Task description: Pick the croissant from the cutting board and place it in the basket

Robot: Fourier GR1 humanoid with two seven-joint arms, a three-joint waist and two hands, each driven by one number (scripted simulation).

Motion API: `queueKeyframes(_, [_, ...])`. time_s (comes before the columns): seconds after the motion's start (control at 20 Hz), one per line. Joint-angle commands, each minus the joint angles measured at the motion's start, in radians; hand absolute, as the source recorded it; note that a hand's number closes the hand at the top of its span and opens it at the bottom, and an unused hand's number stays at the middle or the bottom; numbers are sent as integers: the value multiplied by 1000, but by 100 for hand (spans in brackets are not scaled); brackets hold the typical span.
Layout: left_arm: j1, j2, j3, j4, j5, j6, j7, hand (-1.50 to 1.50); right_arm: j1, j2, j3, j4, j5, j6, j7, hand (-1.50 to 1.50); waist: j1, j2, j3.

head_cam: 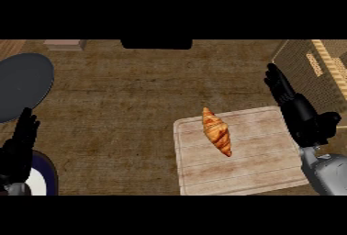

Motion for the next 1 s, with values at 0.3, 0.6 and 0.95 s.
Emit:
queueKeyframes(0.3, [-111,-150,-129,-156,15,-45,-21,0,-122,-103,296,-187,399,59,-64,150,-6,-49,-19])
queueKeyframes(0.6, [-95,-181,-170,-208,-14,-9,-1,0,-20,234,548,-46,831,-349,110,-150,-19,-47,-11])
queueKeyframes(0.95, [-72,-177,-153,-218,-19,21,17,0,-78,203,434,51,1251,-394,484,-150,-87,-73,-19])
